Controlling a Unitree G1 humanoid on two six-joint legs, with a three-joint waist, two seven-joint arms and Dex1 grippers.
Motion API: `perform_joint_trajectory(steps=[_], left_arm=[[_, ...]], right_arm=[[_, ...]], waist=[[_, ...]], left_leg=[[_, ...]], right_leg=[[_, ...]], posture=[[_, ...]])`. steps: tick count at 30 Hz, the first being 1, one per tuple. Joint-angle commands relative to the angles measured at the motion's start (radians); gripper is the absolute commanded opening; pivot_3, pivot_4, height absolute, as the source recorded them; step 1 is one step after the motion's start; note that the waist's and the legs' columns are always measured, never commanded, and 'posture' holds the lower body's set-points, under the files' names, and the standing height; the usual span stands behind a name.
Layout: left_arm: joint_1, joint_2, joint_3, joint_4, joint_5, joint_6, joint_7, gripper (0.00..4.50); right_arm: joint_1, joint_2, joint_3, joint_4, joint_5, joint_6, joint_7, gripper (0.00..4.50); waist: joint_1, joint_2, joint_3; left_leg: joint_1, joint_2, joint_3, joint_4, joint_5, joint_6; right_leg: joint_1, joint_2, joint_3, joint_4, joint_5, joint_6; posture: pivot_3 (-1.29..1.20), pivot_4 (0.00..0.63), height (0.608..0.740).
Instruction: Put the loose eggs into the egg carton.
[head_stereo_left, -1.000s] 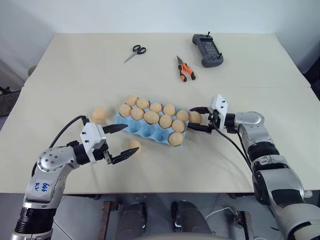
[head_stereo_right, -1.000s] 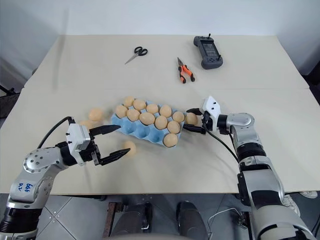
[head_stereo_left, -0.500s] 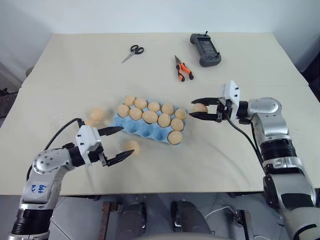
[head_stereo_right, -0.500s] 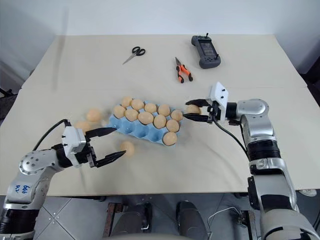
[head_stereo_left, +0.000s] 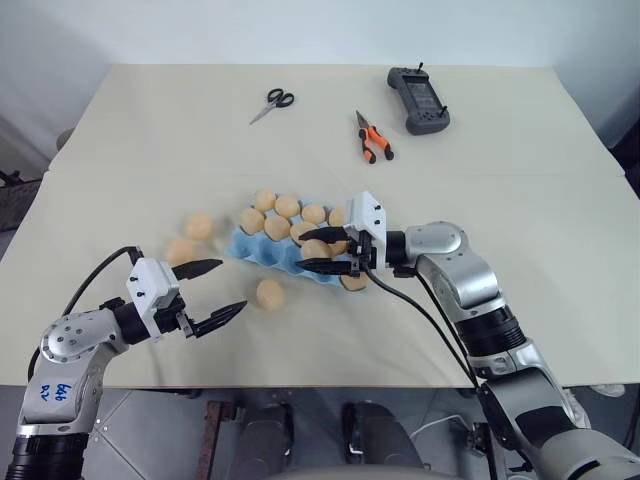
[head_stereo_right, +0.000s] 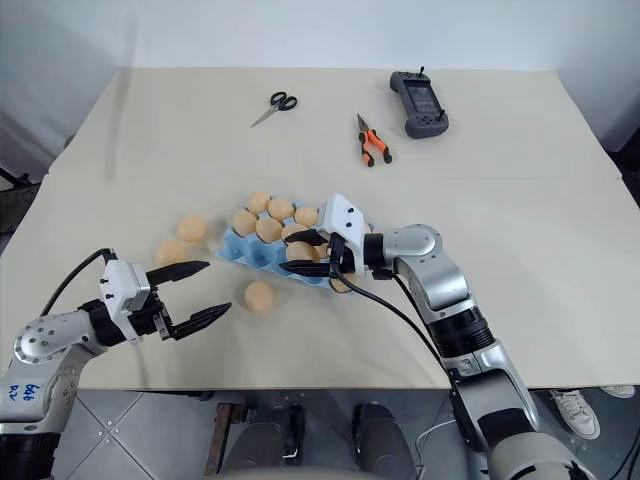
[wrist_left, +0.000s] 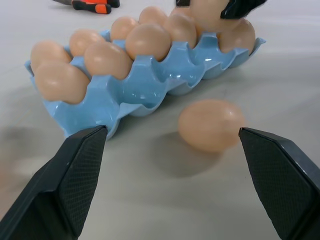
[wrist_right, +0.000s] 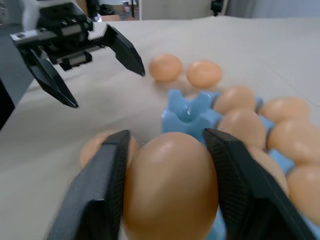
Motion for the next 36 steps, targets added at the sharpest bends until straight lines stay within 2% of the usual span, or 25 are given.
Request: perform_joint_trajectory(steps=[1,3,8,17,22,26,32,36], left_arm=[[0.015,0.006,0.04,-0.057,-0.028,0.007,0.015,4.5],[0.022,0.005,0.043,-0.063,-0.027,0.009,0.019,4.5],[0.066,0.003,0.076,-0.085,-0.011,0.003,0.055,4.5],[0.224,0.013,0.211,-0.038,0.004,-0.031,0.062,4.5],[0.272,-0.005,0.22,-0.051,0.019,-0.038,0.083,4.5],[0.265,-0.03,0.144,-0.095,0.012,-0.012,0.091,4.5],[0.099,-0.075,-0.058,-0.119,0.05,0.102,0.164,4.5],[0.002,-0.125,-0.148,-0.113,0.065,0.16,0.21,4.5]], right_arm=[[0.004,-0.014,-0.022,-0.041,0.048,-0.014,0.043,3.78],[0.003,-0.017,-0.027,-0.039,0.048,-0.033,0.046,4.46],[0.032,-0.083,-0.116,-0.043,0.089,-0.082,0.067,4.49],[0.288,-0.297,-0.225,-0.113,0.109,-0.313,0.222,4.49],[0.399,-0.347,-0.257,-0.106,0.128,-0.415,0.271,4.49],[0.425,-0.351,-0.259,-0.127,0.142,-0.403,0.247,4.49],[0.43,-0.353,-0.234,-0.184,0.149,-0.365,0.242,4.49],[0.43,-0.353,-0.227,-0.213,0.152,-0.337,0.233,4.49]], waist=[[-0.003,0.0,0.0],[-0.006,0.0,0.0],[-0.001,0.0,0.0],[0.001,0.0,0.0],[0.001,0.0,0.0],[0.002,0.0,0.0],[0.009,0.0,0.0],[0.008,0.0,0.0]], left_leg=[[0.0,0.0,0.0,0.0,0.0,0.0],[0.0,0.0,0.0,-0.001,0.0,0.0],[0.0,0.0,0.0,0.0,-0.001,0.0],[0.0,0.0,0.0,-0.001,-0.003,0.002],[0.0,0.001,0.002,0.001,-0.003,0.003],[0.001,0.001,0.002,0.002,-0.003,0.004],[0.001,0.001,0.002,0.001,-0.002,0.003],[0.0,0.001,0.002,0.002,-0.003,0.003]], right_leg=[[0.0,0.0,0.0,0.0,0.0,0.0],[-0.001,0.0,0.0,0.0,0.0,0.0],[-0.001,0.0,0.0,0.0,0.0,0.0],[0.001,0.0,-0.001,-0.004,0.0,0.0],[0.003,0.0,0.0,-0.006,0.0,0.0],[0.004,0.0,0.0,-0.006,0.0,0.0],[0.004,0.0,0.0,-0.006,0.0,0.0],[0.004,0.0,0.0,-0.006,0.001,0.001]], posture=[[0.0,0.15,0.74],[0.0,0.15,0.74],[0.0,0.15,0.74],[0.0,0.15,0.74],[0.0,0.15,0.74],[0.0,0.15,0.74],[0.0,0.15,0.74],[0.0,0.15,0.74]])
